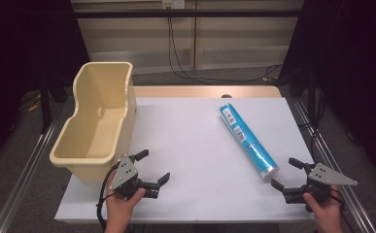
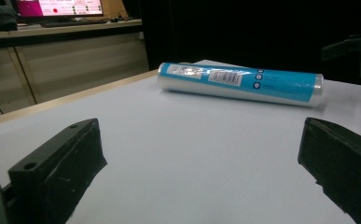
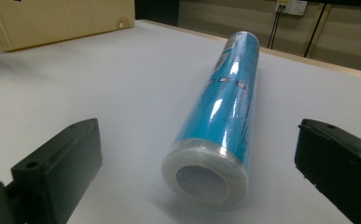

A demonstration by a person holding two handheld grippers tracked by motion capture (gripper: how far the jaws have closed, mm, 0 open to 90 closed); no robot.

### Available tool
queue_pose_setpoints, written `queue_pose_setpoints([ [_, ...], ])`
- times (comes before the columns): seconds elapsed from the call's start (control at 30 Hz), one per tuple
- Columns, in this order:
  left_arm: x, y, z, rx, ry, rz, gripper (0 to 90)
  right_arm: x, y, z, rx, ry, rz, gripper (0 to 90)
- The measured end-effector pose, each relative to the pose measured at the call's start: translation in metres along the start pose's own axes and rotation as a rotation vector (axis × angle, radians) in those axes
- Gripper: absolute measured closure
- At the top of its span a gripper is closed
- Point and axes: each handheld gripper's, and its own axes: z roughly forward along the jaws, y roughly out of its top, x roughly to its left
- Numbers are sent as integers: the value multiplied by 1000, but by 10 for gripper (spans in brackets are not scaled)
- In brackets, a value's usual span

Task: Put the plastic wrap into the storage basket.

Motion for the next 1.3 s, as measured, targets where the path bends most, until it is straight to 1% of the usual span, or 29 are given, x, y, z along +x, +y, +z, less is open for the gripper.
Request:
queue_pose_setpoints([
  [0.03,0,0,1,10,1,7,0,0,0,0,2,0,-1,3],
  [0.13,-1,1,5,11,0,7,0,1,-1,0,9,0,-6,3],
  [0.2,-5,3,9,7,-11,8,0,2,-1,0,14,-1,-10,2],
  [0.23,-5,4,10,8,-13,20,0,2,0,0,15,-2,-12,3],
  [0.33,-7,6,12,11,-18,19,0,3,0,0,12,1,-16,3],
  [0.4,-8,6,15,16,-21,11,0,3,0,0,5,-2,-23,3],
  [0.43,-8,7,17,12,-23,3,0,3,1,0,4,-2,-20,3],
  [0.47,-7,10,22,1,-13,-1,0,3,1,0,4,0,-19,3],
  [0.5,-7,10,22,1,-13,-1,0,3,1,-1,4,-2,-17,2],
  [0.53,-8,13,29,-8,-16,-7,0,3,1,-1,4,-3,-16,3],
  [0.6,-8,14,32,-5,-19,-7,0,3,0,-1,4,-1,-14,3],
  [0.63,-9,15,37,-3,-22,-9,0,2,0,-2,5,-3,-19,3],
  [0.7,-12,16,43,-2,-34,-7,0,2,0,-2,8,-1,-15,3],
  [0.73,-15,17,49,5,-56,-7,0,2,0,-3,3,-4,-13,3],
  [0.77,-17,18,52,3,-61,-17,0,2,0,-4,2,-5,-12,3],
  [0.8,-17,18,52,3,-61,-17,0,2,0,-4,0,-7,-14,3],
  [0.83,-19,19,56,3,-67,-12,0,2,0,-4,3,-5,-10,3],
  [0.87,-22,21,63,13,-81,-12,0,1,0,-4,3,-6,-10,3],
  [0.9,-22,21,63,13,-81,-12,0,1,0,-4,3,-6,-10,3],
  [0.93,-25,23,71,15,-91,-27,0,1,-1,-4,5,-4,-7,3],
  [0.97,-25,23,71,15,-91,-27,0,1,-1,-4,5,-4,-7,3],
  [1.0,-27,24,80,21,-97,-29,0,1,-1,-4,7,-2,-7,3],
  [1.03,-28,25,84,26,-99,-18,0,1,-1,-4,7,-1,-6,3],
  [1.07,-28,25,84,26,-99,-18,0,1,-1,-4,6,-1,-8,3],
  [1.13,-29,25,93,33,-109,-21,0,1,-1,-3,7,0,-12,3],
  [1.17,-30,26,98,33,-107,-34,0,1,-1,-3,7,0,-12,3],
  [1.23,-31,28,107,42,-108,-24,0,1,-1,-3,6,0,-12,3],
  [1.27,-33,31,115,45,-111,-22,0,1,-1,-3,6,0,-6,3],
  [1.3,-34,33,119,41,-113,-20,0,1,-1,-3,4,-2,-5,3],
])
